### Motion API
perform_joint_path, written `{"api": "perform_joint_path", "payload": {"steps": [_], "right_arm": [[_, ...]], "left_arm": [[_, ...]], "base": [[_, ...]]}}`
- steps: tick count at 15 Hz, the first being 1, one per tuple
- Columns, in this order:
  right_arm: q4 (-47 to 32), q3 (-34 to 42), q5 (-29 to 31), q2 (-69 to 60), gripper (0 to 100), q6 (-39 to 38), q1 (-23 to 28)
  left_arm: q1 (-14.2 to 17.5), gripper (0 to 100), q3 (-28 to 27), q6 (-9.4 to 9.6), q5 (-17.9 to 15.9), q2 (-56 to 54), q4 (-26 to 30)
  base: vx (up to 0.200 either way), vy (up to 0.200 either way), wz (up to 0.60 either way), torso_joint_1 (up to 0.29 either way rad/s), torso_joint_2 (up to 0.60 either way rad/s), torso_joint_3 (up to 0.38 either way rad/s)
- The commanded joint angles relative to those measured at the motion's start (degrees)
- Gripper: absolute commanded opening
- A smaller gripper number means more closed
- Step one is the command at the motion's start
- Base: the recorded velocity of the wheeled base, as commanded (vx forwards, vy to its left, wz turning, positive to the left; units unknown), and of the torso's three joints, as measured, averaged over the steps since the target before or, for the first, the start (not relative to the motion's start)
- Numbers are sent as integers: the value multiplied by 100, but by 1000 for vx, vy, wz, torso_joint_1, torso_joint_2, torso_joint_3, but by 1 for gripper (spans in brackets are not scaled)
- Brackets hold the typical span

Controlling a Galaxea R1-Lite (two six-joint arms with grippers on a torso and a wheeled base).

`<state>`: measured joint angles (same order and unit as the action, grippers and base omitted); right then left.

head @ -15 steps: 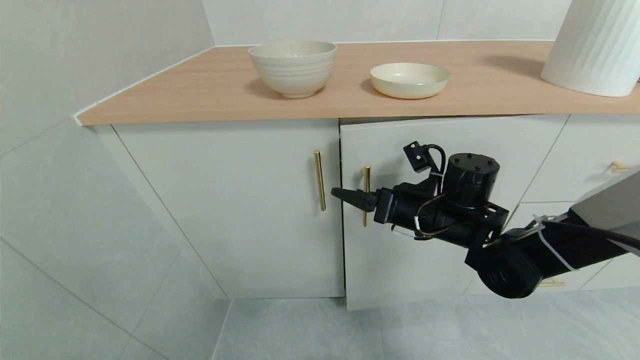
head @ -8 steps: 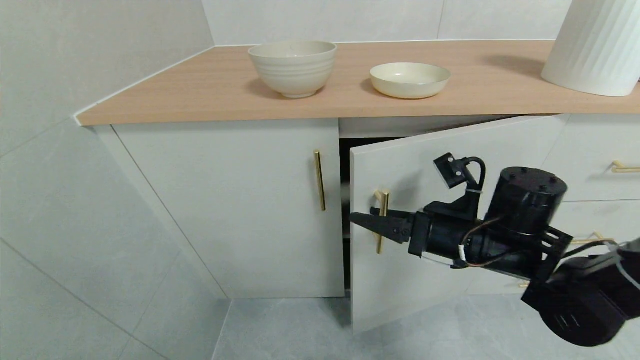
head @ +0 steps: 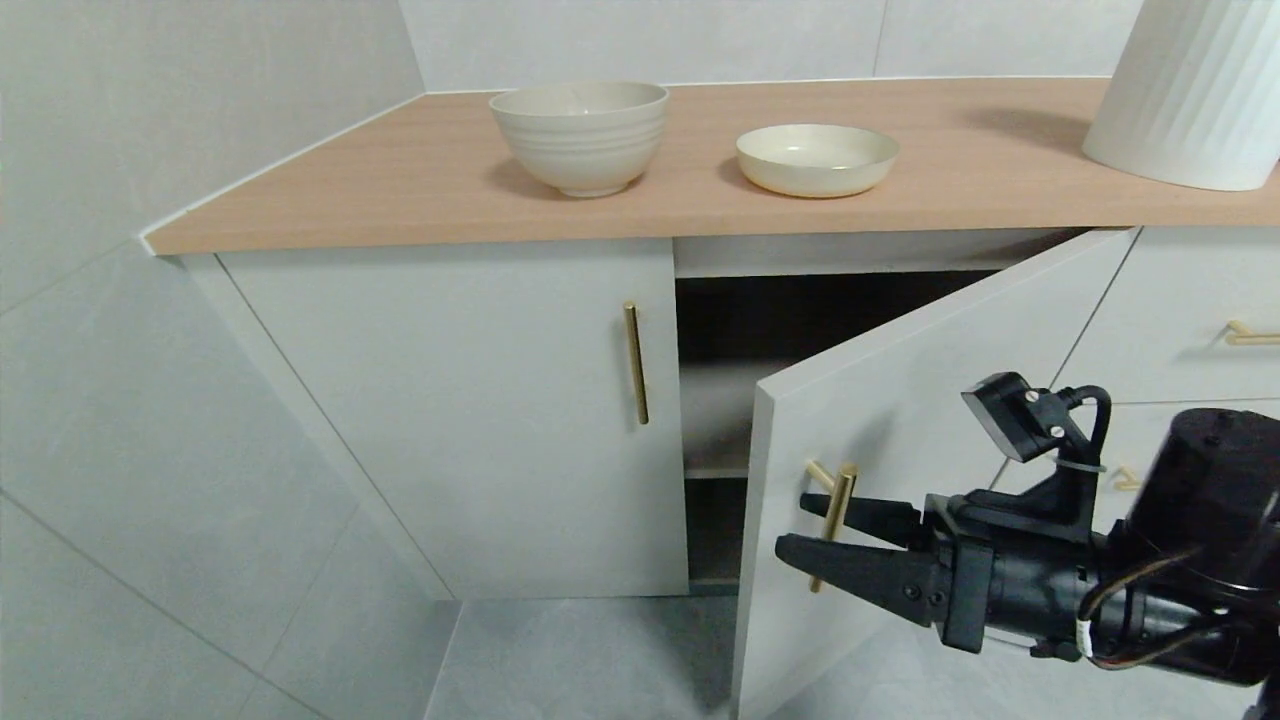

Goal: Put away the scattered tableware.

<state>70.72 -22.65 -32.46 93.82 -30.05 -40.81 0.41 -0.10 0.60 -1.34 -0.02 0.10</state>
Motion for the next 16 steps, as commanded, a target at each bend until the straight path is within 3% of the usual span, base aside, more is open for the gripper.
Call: {"api": "perform_joint_path", "payload": {"steps": [1,4,5,7,8,11,13,14,15,16], "right_arm": [[-41,384,-111,-259,100,-18,-181],[-41,507,-102,-364,100,-18,-181],[-41,604,-102,-417,100,-18,-181],[-41,674,-102,-470,100,-18,-181],[-41,718,-102,-496,100,-18,-181],[-41,806,-111,-487,100,-10,-181],[-41,841,-111,-479,100,-10,-181],[-41,903,-111,-487,100,-10,-181],[-41,938,-111,-487,100,-10,-181],[-41,938,-102,-487,100,-10,-181]], "left_arm": [[2,100,1,11,2,2,-1],[2,100,-69,63,-50,2,-54],[-41,100,-518,63,-270,90,34],[-173,100,-1265,19,-850,609,342],[-191,100,-2126,-69,-1334,1576,482],[-191,100,-3444,-86,-2520,3782,456],[-349,100,-3919,-183,-2872,4863,421],[-815,100,-4104,-517,-2889,5522,219],[-1588,100,-4086,-1220,-2889,6216,-476],[-1914,100,-4007,-1651,-2881,6647,-1047]], "base": [[0,0,0,0,0,0],[0,0,0,0,0,0],[0,0,0,0,0,0],[0,0,0,0,0,0],[0,0,0,0,0,0],[0,0,0,0,0,0],[0,0,0,0,0,0],[0,0,0,0,0,0],[0,0,0,0,0,0],[0,0,0,0,0,0]]}}
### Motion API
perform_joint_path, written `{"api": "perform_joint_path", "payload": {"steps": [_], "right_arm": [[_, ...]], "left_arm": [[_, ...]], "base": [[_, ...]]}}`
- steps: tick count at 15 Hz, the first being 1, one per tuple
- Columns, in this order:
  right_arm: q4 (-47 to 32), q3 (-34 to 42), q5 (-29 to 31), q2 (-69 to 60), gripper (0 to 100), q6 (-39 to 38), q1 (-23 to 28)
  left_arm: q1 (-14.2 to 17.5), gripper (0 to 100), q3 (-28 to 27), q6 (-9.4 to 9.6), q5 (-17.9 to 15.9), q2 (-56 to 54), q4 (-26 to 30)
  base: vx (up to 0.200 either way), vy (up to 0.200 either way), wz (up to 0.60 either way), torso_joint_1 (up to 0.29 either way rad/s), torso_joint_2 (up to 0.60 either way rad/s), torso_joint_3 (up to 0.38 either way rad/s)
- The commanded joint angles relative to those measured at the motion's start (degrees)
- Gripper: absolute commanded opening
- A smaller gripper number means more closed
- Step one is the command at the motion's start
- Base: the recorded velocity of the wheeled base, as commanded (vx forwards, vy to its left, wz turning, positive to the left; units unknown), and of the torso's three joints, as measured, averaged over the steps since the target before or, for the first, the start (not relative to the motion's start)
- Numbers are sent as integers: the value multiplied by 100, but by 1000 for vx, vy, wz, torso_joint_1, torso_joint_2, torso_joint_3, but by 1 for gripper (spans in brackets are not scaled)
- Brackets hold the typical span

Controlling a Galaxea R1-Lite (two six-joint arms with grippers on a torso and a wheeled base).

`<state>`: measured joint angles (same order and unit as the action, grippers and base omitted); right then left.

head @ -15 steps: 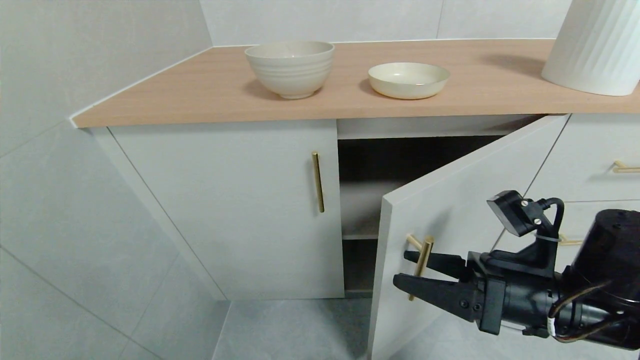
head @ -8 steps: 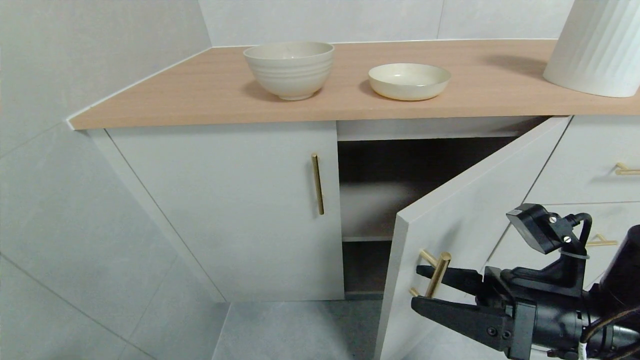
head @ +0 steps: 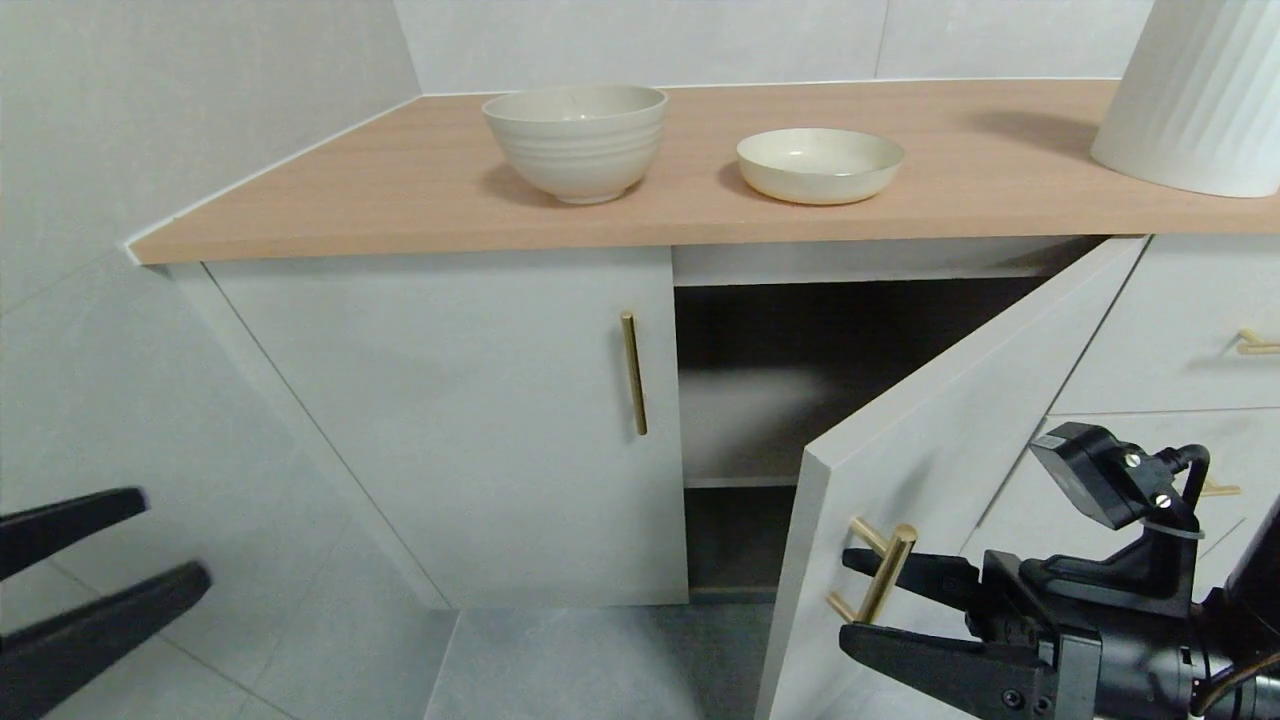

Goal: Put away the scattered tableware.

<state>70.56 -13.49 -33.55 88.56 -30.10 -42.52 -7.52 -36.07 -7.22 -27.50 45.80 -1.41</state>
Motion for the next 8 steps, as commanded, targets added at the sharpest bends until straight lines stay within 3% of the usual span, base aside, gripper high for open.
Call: {"api": "perform_joint_path", "payload": {"steps": [1,4,5,7,8], "right_arm": [[-25,31,6,29,100,4,-11],[-33,31,15,-94,100,22,-11],[-33,40,15,-111,100,22,-11],[-25,119,-11,-85,100,22,-11],[-33,119,-11,-85,100,22,-11]], "left_arm": [[-1454,100,-216,-1106,-256,2530,-1652],[-1937,100,285,-1150,-115,3620,-3269],[-2034,100,373,-1150,-36,3778,-3471],[-2649,100,645,-1150,562,4517,-4279],[-2684,100,654,-1159,641,4587,-4359]], "base": [[0,0,0,0,0,0],[0,0,0,0,0,0],[0,0,0,0,0,0],[0,0,0,0,0,0],[0,0,0,0,0,0]]}}
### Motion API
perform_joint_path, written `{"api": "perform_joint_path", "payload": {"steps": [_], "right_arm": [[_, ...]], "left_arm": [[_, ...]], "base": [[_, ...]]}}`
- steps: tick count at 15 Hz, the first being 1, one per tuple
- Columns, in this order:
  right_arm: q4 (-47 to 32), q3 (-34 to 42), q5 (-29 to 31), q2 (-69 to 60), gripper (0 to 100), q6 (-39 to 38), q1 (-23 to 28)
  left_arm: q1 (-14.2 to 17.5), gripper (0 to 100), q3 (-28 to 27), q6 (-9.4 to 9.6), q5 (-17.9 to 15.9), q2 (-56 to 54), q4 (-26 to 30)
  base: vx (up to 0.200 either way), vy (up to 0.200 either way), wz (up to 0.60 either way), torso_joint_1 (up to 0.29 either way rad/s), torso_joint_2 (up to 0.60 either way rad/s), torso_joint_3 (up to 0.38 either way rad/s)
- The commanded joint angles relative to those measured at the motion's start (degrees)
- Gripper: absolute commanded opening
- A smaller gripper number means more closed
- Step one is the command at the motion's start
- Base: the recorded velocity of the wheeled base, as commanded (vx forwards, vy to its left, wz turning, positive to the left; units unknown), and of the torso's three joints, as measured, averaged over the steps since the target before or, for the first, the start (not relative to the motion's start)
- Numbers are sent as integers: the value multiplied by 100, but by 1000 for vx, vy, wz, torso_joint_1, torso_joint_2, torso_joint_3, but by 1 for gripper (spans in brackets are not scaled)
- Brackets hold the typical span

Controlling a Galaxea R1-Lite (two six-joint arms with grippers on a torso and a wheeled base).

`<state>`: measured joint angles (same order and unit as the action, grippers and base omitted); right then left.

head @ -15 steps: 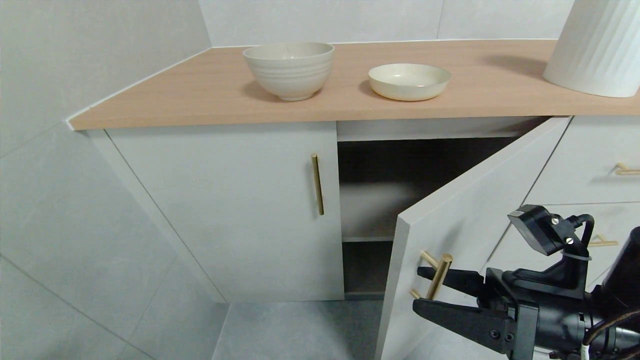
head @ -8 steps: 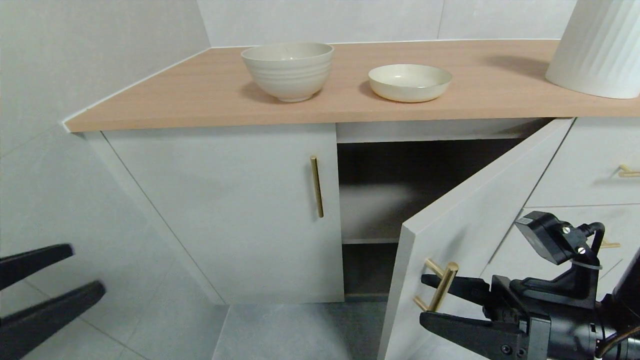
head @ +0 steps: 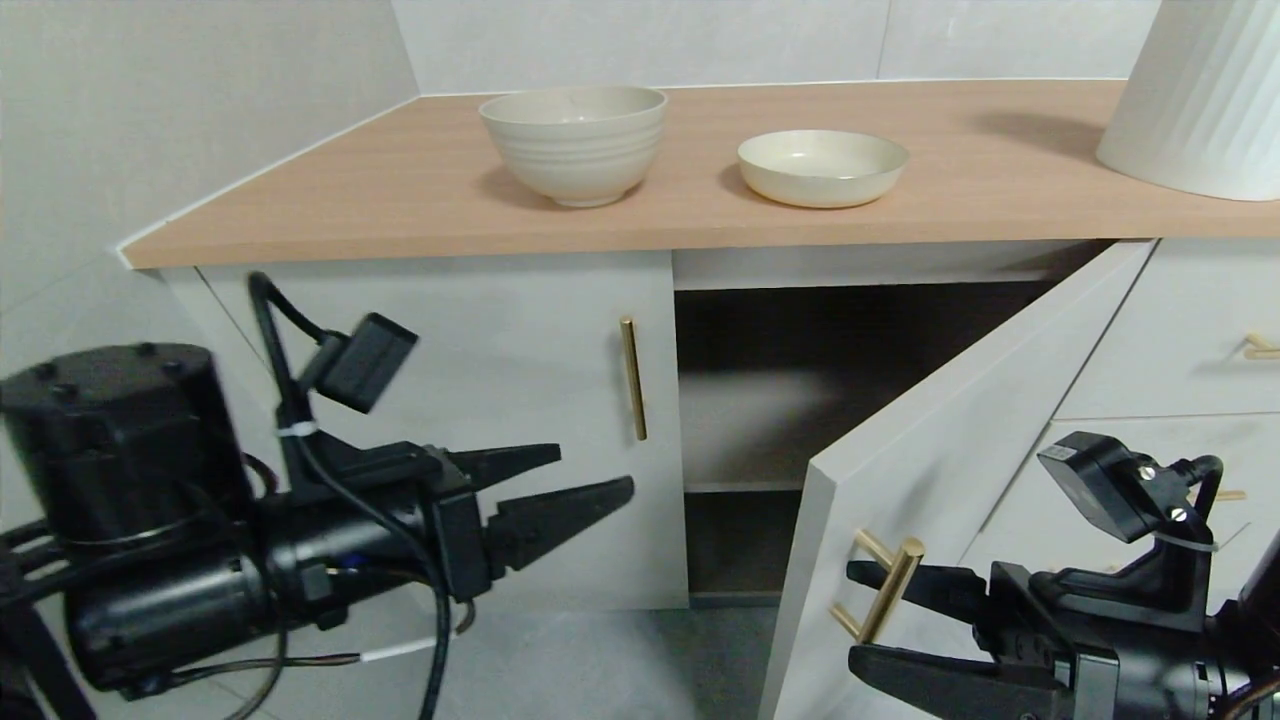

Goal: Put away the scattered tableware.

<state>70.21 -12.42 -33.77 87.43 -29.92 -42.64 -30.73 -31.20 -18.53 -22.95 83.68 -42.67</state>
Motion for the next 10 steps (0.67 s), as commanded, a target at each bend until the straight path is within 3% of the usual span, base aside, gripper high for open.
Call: {"api": "perform_joint_path", "payload": {"steps": [1,3,6,7,10], "right_arm": [[11,29,11,28,100,3,2],[11,38,11,20,100,12,2],[11,38,11,11,100,3,2],[11,47,11,11,100,12,2],[11,47,19,2,100,12,2]], "left_arm": [[-724,100,184,-28,722,1274,-787],[-1084,100,175,-19,1179,1678,-1288],[-1286,100,-9,-19,1355,2021,-1631],[-1304,0,-106,-19,1364,2083,-1631],[-1321,0,-370,-19,1364,2188,-1631]], "base": [[0,0,0,0,0,0],[0,0,0,0,0,0],[0,0,0,0,0,0],[0,0,0,0,0,0],[0,0,0,0,0,0]]}}
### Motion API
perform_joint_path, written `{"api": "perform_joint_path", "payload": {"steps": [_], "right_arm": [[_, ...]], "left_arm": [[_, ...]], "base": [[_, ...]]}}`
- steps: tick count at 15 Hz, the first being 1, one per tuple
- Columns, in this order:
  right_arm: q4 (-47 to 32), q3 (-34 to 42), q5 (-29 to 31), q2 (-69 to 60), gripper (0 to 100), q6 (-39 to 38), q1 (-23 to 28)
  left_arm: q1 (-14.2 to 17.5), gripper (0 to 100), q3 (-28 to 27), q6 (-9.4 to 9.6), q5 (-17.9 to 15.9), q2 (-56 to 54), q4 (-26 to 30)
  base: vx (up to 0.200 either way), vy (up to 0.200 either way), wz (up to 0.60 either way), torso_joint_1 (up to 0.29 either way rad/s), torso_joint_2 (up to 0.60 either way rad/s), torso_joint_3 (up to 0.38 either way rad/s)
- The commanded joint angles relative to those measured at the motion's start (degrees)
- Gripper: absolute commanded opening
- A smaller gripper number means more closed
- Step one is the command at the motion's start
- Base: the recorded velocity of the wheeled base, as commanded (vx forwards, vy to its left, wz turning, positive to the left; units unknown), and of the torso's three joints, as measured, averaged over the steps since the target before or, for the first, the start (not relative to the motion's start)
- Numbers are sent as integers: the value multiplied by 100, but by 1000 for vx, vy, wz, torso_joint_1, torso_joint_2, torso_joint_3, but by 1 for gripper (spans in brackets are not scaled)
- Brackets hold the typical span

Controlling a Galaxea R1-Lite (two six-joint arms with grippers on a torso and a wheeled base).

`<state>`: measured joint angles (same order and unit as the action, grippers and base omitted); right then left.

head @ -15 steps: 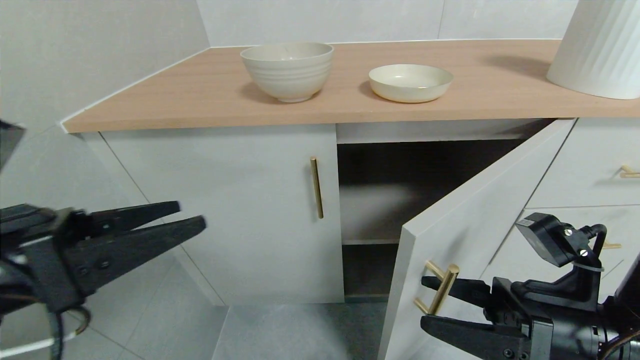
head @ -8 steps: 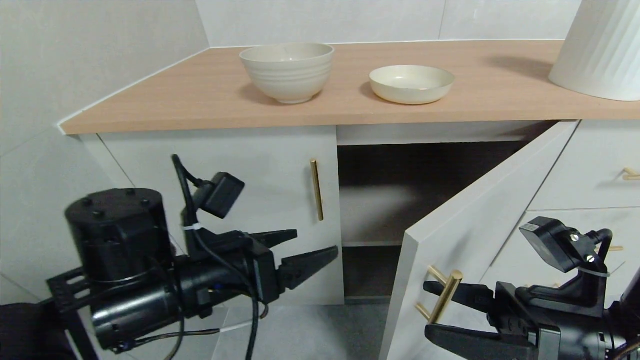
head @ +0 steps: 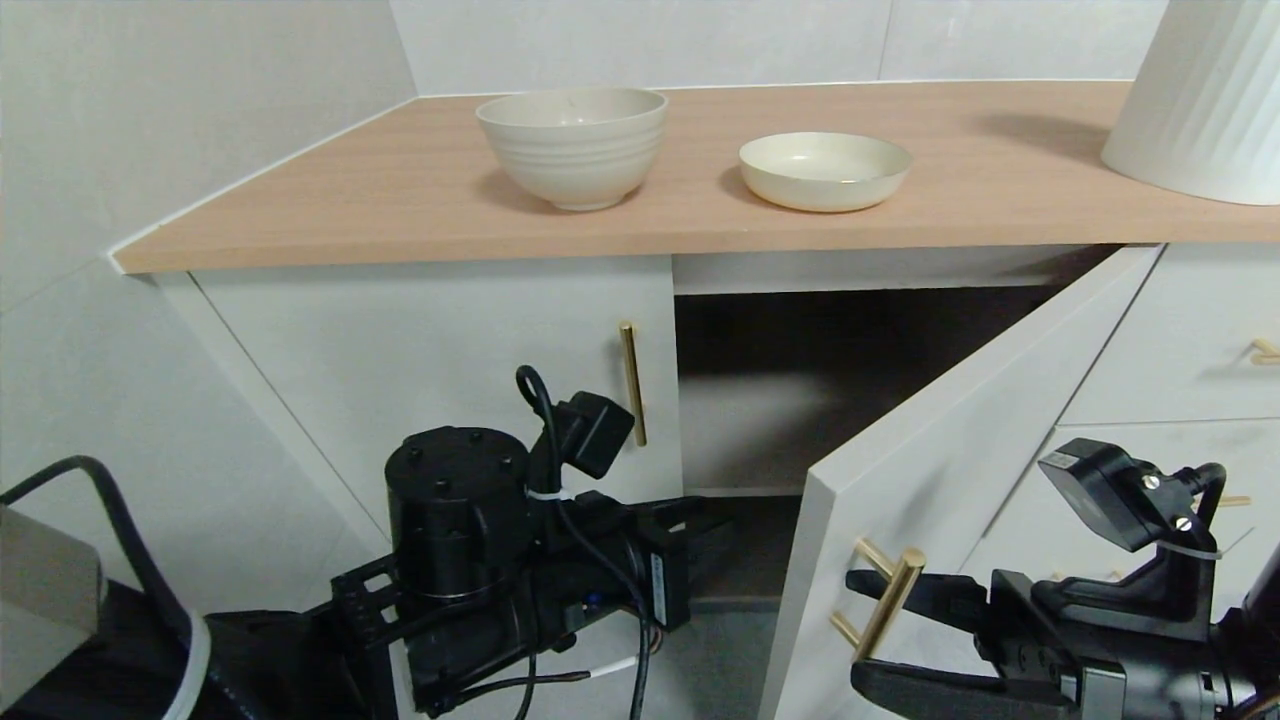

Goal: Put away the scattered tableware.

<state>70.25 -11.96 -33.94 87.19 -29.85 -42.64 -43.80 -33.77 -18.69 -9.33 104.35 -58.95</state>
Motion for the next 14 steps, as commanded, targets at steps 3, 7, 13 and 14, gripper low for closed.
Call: {"api": "perform_joint_path", "payload": {"steps": [3,7,13,14], "right_arm": [[6,18,28,35,100,6,2],[6,36,54,35,100,24,19],[-3,203,256,-88,100,401,476],[-3,212,617,-167,100,621,564]], "left_arm": [[-14,0,-332,-3,-69,129,-2],[-67,0,-394,6,-1168,358,-318],[-208,0,-640,-3,-1792,841,-837],[-269,0,-649,-3,-1801,876,-837]], "base": [[0,0,0,0,0,0],[0,0,0,0,0,0],[0,0,0,0,0,0],[0,0,0,0,0,0]]}}
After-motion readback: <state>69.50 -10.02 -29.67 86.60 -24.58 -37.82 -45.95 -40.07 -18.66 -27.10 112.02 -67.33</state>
